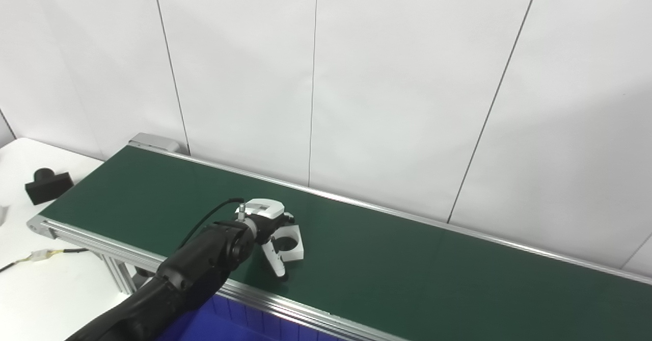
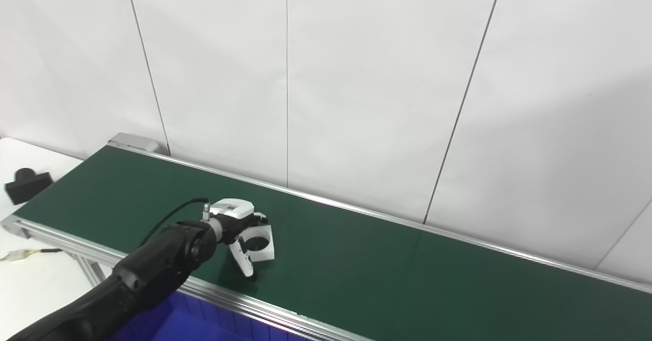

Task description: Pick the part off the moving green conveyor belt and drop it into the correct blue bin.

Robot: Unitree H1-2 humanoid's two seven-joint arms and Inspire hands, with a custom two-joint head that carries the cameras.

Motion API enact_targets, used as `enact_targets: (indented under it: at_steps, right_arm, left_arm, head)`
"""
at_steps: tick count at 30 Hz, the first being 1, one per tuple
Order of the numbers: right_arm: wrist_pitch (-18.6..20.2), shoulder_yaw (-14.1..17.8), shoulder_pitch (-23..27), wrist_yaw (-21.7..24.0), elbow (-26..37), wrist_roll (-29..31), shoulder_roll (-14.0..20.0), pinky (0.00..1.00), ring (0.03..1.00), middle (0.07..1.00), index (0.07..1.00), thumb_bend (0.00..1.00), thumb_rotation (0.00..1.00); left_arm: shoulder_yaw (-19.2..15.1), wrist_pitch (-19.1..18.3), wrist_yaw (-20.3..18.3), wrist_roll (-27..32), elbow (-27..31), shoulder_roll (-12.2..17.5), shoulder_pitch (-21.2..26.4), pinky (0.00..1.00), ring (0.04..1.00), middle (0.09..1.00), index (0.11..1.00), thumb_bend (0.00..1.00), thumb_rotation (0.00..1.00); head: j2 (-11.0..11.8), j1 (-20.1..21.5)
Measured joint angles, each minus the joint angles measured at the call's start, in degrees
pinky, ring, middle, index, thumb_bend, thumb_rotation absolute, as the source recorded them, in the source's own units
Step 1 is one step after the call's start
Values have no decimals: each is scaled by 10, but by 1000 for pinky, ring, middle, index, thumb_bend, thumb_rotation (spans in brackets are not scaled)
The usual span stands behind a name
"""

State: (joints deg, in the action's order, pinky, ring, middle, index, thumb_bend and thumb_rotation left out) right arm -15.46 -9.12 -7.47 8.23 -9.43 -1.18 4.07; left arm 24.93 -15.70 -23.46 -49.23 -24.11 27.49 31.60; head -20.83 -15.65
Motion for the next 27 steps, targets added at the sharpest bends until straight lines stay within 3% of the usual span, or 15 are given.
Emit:
enact_targets:
  at_steps: [6,10,14,15,16,17,18,20,24,27]
  right_arm:
    - [0,-1,-1,-1,1,-5,-1,772,838,844,890,882,382]
    - [0,-1,-1,-1,1,-5,-2,771,835,838,882,890,379]
    - [0,-1,-2,-3,1,-7,-3,768,838,840,885,894,388]
    - [0,-1,-2,-3,1,-7,-3,767,837,840,884,895,388]
    - [0,-1,-2,-3,1,-7,-3,767,836,839,883,887,381]
    - [0,-1,-2,-3,1,-7,-3,767,836,839,883,883,378]
    - [0,0,-2,-3,1,-7,-3,769,837,839,883,874,372]
    - [0,0,-3,-3,1,-7,-3,770,837,840,884,873,369]
    - [0,0,-4,-3,4,-7,-3,772,840,843,888,865,367]
    - [0,-1,-4,-2,5,-6,-3,782,844,848,889,867,371]
  left_arm:
    - [0,-31,-3,-2,13,-22,0,640,773,829,862,984,493]
    - [0,-52,-2,-2,18,-33,3,577,716,788,800,969,449]
    - [-1,-58,2,-2,25,-42,2,483,631,718,685,846,207]
    - [-2,-58,10,-2,27,-46,0,469,619,708,665,827,167]
    - [-3,-58,24,-3,27,-50,-3,422,561,651,579,677,106]
    - [-5,-58,48,-4,27,-54,-7,398,531,621,535,600,75]
    - [-8,-57,69,-5,25,-58,-10,276,380,472,522,541,24]
    - [-8,-54,120,-17,15,-63,-14,216,312,411,520,517,3]
    - [-7,-47,168,-26,8,-60,-19,234,338,418,528,514,0]
    - [-4,-43,182,-27,2,-57,-19,257,354,453,538,504,0]
  head:
    - [-1,2]
    - [-2,3]
    - [-3,4]
    - [-3,4]
    - [-3,4]
    - [-3,4]
    - [-4,4]
    - [-4,3]
    - [-6,4]
    - [-6,4]
